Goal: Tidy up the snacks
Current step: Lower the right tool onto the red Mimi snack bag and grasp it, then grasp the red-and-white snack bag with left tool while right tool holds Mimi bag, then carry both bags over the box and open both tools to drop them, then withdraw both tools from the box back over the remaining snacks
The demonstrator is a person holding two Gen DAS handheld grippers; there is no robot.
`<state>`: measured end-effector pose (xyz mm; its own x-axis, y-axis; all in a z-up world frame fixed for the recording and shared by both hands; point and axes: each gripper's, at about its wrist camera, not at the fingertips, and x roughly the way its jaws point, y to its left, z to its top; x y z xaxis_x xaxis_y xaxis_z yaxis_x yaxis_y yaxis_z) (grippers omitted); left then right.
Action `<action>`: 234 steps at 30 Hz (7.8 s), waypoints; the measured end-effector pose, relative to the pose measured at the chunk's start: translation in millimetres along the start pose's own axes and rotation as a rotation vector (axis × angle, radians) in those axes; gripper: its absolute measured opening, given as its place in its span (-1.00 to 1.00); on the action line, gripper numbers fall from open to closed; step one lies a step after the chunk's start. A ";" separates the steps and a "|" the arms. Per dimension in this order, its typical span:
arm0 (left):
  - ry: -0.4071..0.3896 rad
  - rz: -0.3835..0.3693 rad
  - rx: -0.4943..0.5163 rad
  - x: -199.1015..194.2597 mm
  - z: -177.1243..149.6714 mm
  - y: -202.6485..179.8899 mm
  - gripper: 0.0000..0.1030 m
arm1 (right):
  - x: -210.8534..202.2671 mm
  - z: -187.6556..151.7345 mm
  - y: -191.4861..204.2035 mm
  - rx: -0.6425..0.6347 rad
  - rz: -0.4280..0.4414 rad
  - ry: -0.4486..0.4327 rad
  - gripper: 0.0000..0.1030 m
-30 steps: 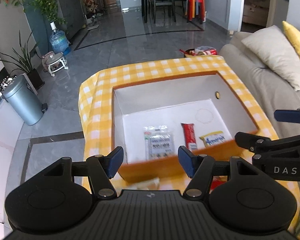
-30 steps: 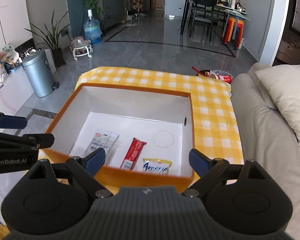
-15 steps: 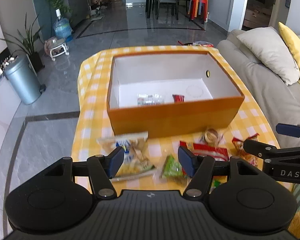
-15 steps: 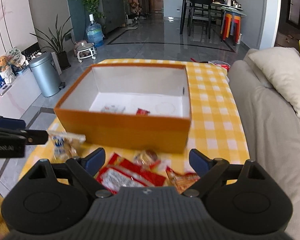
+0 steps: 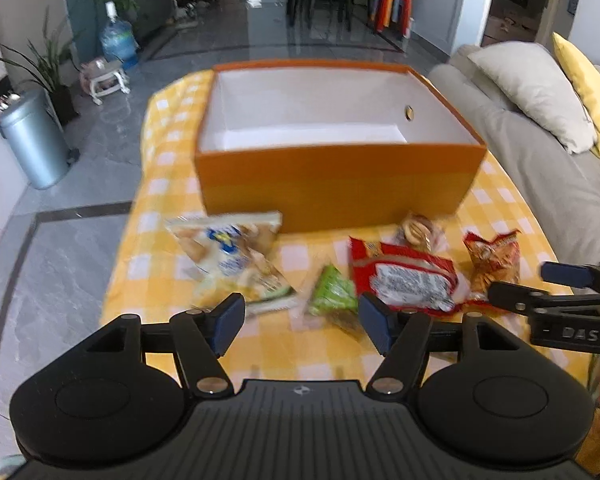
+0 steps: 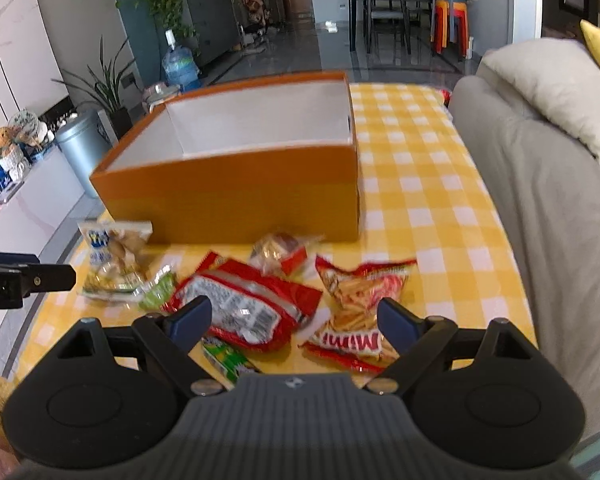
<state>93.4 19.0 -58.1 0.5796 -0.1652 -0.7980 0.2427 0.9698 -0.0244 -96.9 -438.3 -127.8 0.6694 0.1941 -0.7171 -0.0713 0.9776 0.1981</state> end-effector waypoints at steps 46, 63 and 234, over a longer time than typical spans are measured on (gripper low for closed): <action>0.208 -0.095 0.101 101.0 36.1 -94.3 0.78 | 54.5 -2.7 -64.5 0.243 -0.001 0.094 -0.38; 0.260 0.013 0.376 130.1 30.0 -122.1 1.00 | 54.1 -4.3 -76.7 0.318 0.039 0.105 -0.37; 0.003 0.111 0.122 67.3 189.6 10.9 0.44 | 137.7 195.4 60.6 -0.196 -0.055 0.082 0.27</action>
<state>282.5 -15.6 2.2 0.6059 -0.0571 -0.7935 0.2696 0.9531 0.1373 135.5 -368.3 -84.0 0.6143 0.1379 -0.7769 -0.1839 0.9825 0.0290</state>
